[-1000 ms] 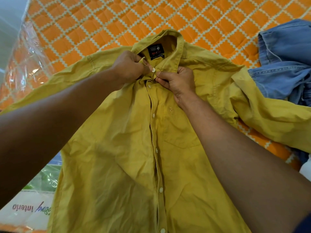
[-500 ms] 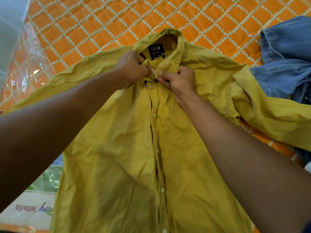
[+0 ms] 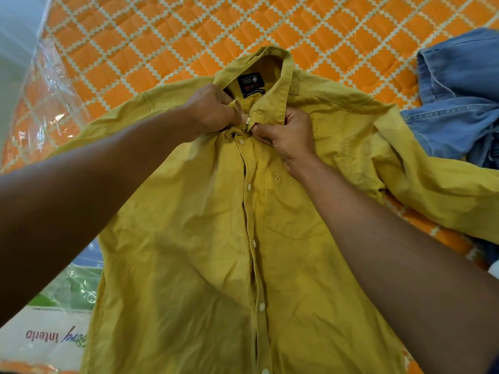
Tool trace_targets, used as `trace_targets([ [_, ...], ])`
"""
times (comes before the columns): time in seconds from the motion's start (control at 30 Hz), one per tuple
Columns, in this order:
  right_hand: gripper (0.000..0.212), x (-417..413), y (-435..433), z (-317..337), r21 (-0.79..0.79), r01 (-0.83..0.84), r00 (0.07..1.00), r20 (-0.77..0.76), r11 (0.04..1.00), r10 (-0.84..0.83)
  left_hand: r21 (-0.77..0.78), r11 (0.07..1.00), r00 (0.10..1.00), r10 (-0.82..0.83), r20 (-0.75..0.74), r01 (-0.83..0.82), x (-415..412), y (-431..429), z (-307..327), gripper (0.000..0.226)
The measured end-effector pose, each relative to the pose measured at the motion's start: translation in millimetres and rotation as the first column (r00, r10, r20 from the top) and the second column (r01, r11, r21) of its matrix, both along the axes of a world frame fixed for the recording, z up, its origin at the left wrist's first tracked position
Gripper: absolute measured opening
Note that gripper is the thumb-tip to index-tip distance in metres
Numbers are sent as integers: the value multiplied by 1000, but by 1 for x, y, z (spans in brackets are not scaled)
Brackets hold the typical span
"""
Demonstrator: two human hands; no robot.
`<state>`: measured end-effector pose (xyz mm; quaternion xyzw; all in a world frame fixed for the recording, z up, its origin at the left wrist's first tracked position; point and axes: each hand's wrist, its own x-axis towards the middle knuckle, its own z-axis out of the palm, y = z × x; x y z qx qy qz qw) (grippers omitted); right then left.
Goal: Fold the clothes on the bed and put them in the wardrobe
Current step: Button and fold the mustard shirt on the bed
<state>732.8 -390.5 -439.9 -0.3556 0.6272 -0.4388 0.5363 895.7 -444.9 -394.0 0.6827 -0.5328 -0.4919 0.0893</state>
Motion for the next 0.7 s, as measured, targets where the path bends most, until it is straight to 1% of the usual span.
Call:
trace_targets([
  [0.07,26,4,1,-1,-21,17,988,-153,1000,-20,35,999,999,1,-40,1,3,-2,-2,26],
  [0.1,27,5,2,-1,-26,14,983,-181,1000,-19,40,999,999,1,-44,1,4,-2,-3,28],
  [0.2,25,3,2,0,-33,-3,988,-153,999,-2,28,1000,999,-4,-32,5,2,-2,-4,29],
  [0.33,23,3,2,0,-21,-19,989,-149,1000,15,-4,1000,1000,-2,-12,1,1,0,-5,22],
  [0.6,33,1,3,-2,-42,-31,991,-131,999,26,31,999,996,-22,-81,25,4,-1,0,5],
  [0.7,35,1,3,-4,-60,-38,991,-133,997,30,26,999,995,-28,-99,30,5,-1,1,8],
])
